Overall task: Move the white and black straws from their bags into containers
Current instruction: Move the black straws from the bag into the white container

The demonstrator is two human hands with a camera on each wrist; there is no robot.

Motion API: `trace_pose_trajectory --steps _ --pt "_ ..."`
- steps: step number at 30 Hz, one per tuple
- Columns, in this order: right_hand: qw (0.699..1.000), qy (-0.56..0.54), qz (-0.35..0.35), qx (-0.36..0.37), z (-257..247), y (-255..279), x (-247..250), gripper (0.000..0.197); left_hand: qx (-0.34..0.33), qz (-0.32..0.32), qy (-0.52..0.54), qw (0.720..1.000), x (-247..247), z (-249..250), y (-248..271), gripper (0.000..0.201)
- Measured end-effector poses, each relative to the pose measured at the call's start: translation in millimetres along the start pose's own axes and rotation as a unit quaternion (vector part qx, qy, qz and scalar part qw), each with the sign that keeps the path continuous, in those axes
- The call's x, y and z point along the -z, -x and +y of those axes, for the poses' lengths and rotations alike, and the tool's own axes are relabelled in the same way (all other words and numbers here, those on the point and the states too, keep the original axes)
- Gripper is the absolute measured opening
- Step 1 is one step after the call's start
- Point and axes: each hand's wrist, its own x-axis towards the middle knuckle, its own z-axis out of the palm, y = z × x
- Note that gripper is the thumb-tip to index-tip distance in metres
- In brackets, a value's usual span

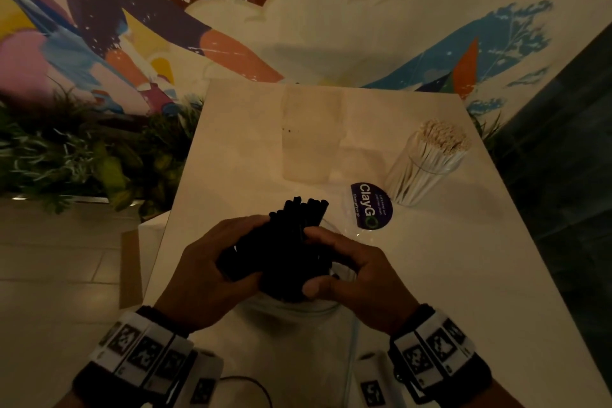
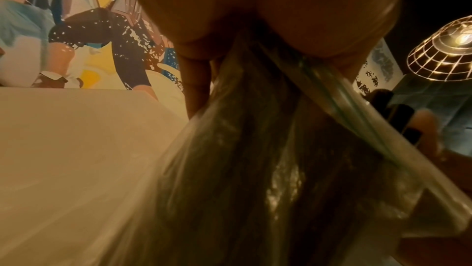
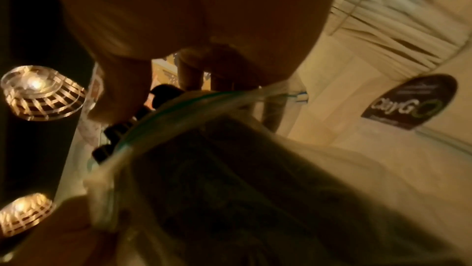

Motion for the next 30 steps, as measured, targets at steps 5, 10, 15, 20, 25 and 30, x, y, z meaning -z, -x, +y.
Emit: trace_pose_trajectory --steps 5,10,15,20,25,30 --pt "0.999 0.02 -0.025 0.01 -2 2 -4 0.089 -0.014 0.033 -0.027 0.999 -2 -2 3 0.058" --pt "0.998 0.056 0.003 0.031 13 6 -8 0.073 -0.027 0.068 -0.046 0.996 -7 0 6 0.053" --pt "0.995 0.031 0.068 0.064 4 5 -2 0.057 -0.061 0.136 -0.066 0.987 -3 15 -10 0.045" --pt "0.998 0.012 0.048 0.032 3 -2 2 0.036 -0.045 0.112 -0.066 0.99 -12 5 -12 0.045" --pt "0.982 0.126 0.135 0.041 12 -5 -3 0.025 -0.034 0.091 -0.071 0.993 -13 -3 -10 0.048" --pt "0.965 0.168 0.196 0.044 14 -4 -4 0.039 -0.033 0.086 -0.067 0.993 -14 0 -10 0.047"
